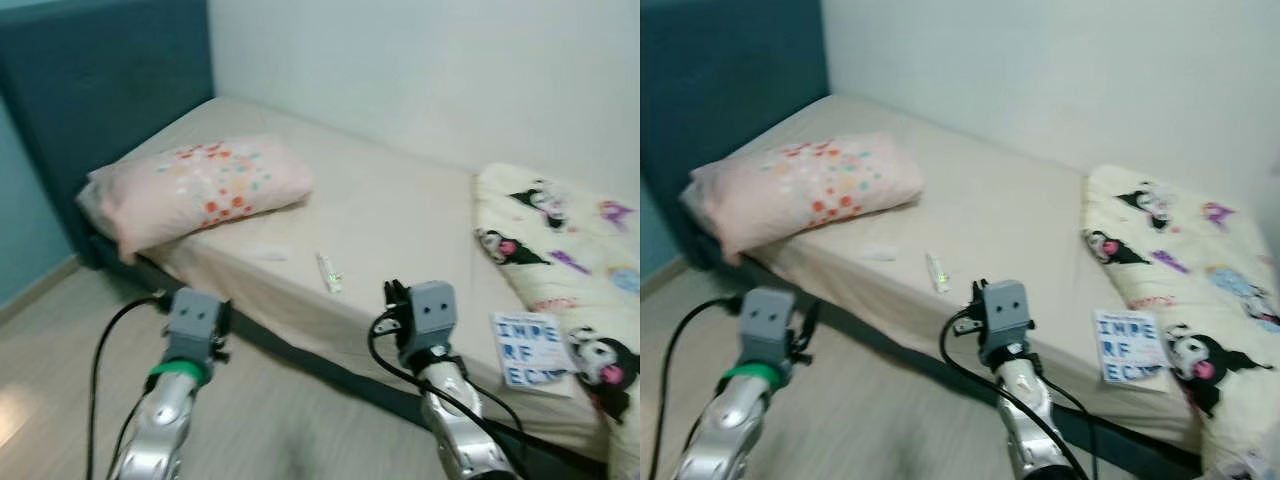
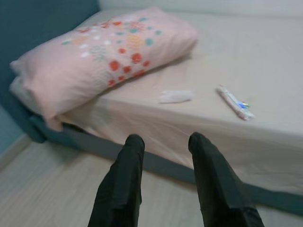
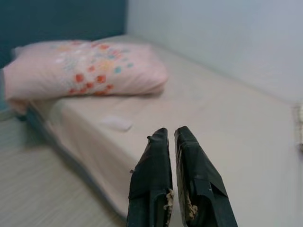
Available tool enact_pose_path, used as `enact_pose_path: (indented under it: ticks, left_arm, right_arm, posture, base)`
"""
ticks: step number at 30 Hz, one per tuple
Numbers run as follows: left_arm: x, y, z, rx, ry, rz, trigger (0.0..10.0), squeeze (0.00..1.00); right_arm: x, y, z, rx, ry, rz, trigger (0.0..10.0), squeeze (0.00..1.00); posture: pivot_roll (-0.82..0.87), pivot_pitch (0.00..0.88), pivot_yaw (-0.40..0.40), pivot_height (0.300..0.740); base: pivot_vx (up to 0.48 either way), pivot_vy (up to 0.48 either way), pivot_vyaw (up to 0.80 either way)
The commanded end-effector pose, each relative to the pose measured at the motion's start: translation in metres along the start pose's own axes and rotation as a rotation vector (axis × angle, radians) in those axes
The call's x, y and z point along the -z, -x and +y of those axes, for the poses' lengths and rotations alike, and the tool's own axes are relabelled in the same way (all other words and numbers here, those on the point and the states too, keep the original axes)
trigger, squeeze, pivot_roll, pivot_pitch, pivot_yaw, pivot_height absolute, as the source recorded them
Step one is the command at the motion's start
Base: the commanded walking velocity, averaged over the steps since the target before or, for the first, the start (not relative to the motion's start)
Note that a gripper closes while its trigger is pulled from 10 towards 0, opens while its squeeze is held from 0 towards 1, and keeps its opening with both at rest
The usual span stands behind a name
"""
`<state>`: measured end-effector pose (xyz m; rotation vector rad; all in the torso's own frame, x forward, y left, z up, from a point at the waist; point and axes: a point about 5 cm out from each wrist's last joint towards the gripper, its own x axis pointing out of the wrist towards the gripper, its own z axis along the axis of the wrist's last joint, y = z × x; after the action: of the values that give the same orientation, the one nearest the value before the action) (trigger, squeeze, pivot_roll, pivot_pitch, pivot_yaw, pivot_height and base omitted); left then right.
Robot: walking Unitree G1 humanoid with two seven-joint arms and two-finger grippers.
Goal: Clean up the room
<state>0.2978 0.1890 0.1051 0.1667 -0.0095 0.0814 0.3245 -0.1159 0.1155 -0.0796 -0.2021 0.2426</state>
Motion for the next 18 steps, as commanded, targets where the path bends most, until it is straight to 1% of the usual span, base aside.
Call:
enact_pose_path:
  ticks: [1, 4, 8, 14, 17, 18]
  left_arm:
    - [-0.002, 0.002, -0.004, 0.006, 0.011, -0.002, 10.0, 0.0]
    - [-0.005, 0.001, -0.001, 0.001, -0.006, -0.021, 10.0, 0.0]
    - [-0.011, -0.004, -0.005, 0.031, -0.033, -0.051, 10.0, 0.0]
    - [-0.023, -0.011, -0.015, 0.083, -0.076, -0.095, 10.0, 0.0]
    - [-0.026, -0.012, -0.017, 0.089, -0.092, -0.114, 10.0, 0.0]
    - [-0.027, -0.013, -0.018, 0.088, -0.104, -0.129, 10.0, 0.0]
  right_arm:
    - [0.007, 0.003, -0.008, 0.021, -0.005, 0.041, 10.0, 0.0]
    - [0.005, 0.001, -0.005, 0.018, -0.013, 0.04, 10.0, 0.0]
    - [0.006, 0.003, -0.004, 0.026, -0.02, 0.039, 10.0, 0.0]
    - [0.008, 0.007, -0.011, 0.054, -0.024, 0.039, 10.0, 0.0]
    - [0.008, 0.007, -0.013, 0.064, -0.025, 0.04, 10.0, 0.0]
    - [0.007, 0.007, -0.015, 0.071, -0.027, 0.04, 10.0, 0.0]
  posture:
    - [-0.03, 0.065, -0.042, 0.739]
    - [-0.03, 0.065, -0.035, 0.739]
    - [-0.05, 0.062, -0.017, 0.739]
    - [-0.07, 0.059, -0.006, 0.739]
    - [-0.07, 0.059, -0.006, 0.739]
    - [-0.08, 0.057, -0.005, 0.739]
  base:
    - [0.0, 0.0, -0.8]
    - [0.0, 0.0, -0.8]
    - [0.0, 0.0, -0.8]
    - [0.0, 0.0, -0.8]
    - [0.0, 0.0, -0.8]
    - [0.281, 0.0, -0.8]
